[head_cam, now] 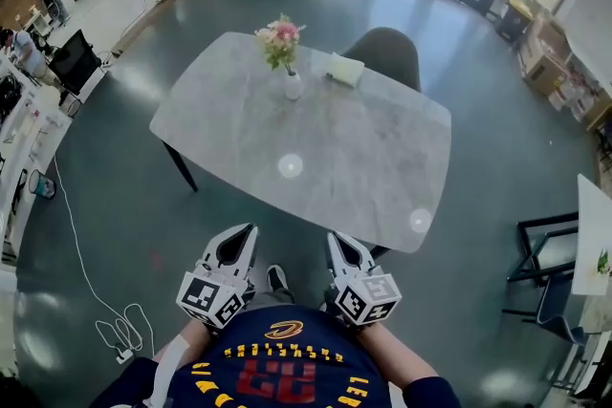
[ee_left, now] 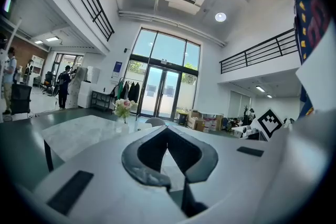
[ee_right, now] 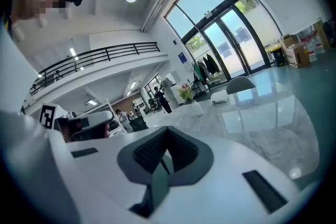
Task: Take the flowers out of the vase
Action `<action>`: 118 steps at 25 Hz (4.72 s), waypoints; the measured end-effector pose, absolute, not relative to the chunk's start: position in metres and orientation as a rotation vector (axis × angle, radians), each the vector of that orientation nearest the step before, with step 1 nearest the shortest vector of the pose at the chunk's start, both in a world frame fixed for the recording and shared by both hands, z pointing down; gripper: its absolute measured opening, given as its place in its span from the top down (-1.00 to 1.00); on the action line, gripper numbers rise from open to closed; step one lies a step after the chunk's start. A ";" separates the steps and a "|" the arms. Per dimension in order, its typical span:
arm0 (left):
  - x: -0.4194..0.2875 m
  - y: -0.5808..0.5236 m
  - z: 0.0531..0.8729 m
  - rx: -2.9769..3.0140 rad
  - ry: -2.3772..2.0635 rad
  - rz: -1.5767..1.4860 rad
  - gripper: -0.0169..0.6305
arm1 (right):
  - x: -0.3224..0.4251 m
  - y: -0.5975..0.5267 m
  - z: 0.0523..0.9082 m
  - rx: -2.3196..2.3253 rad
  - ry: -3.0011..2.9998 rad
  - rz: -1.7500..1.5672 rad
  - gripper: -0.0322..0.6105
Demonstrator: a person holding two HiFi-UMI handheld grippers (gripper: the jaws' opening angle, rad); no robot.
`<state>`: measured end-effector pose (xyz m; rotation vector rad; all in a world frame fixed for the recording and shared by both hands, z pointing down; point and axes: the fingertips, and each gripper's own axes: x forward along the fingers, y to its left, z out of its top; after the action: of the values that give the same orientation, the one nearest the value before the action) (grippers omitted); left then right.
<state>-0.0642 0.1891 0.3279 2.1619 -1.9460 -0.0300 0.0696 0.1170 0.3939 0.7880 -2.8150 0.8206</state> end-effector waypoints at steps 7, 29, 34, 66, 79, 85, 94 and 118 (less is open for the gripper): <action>-0.106 0.169 0.330 2.195 -1.879 -0.055 0.94 | 0.035 0.102 0.394 0.861 -2.773 0.804 0.89; -0.171 0.152 0.359 2.159 -1.815 -0.076 0.94 | -0.023 0.095 0.412 0.903 -2.701 0.784 0.89; -0.183 0.136 0.361 2.134 -1.860 -0.030 0.94 | -0.041 0.070 0.415 0.862 -2.736 0.814 0.89; -0.218 -0.069 0.326 2.089 -1.993 0.102 0.94 | -0.074 -0.125 0.396 0.802 -2.866 1.018 0.89; -0.252 -0.139 0.362 2.113 -1.921 0.080 0.94 | -0.067 -0.179 0.407 1.118 -2.801 1.017 0.89; -0.260 -0.153 0.377 2.108 -1.894 0.108 0.93 | -0.067 -0.183 0.412 1.152 -2.770 1.029 0.89; -0.266 -0.186 0.402 2.150 -1.874 0.172 0.80 | -0.075 -0.192 0.427 1.133 -2.767 1.045 0.89; -0.290 -0.261 0.515 1.970 -1.798 0.146 0.50 | -0.077 -0.208 0.456 1.186 -2.717 1.068 0.89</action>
<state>-0.2902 -0.2615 0.5147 1.9701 -1.7978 0.1458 -0.0768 -0.2081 0.4557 1.1857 -2.7174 1.0676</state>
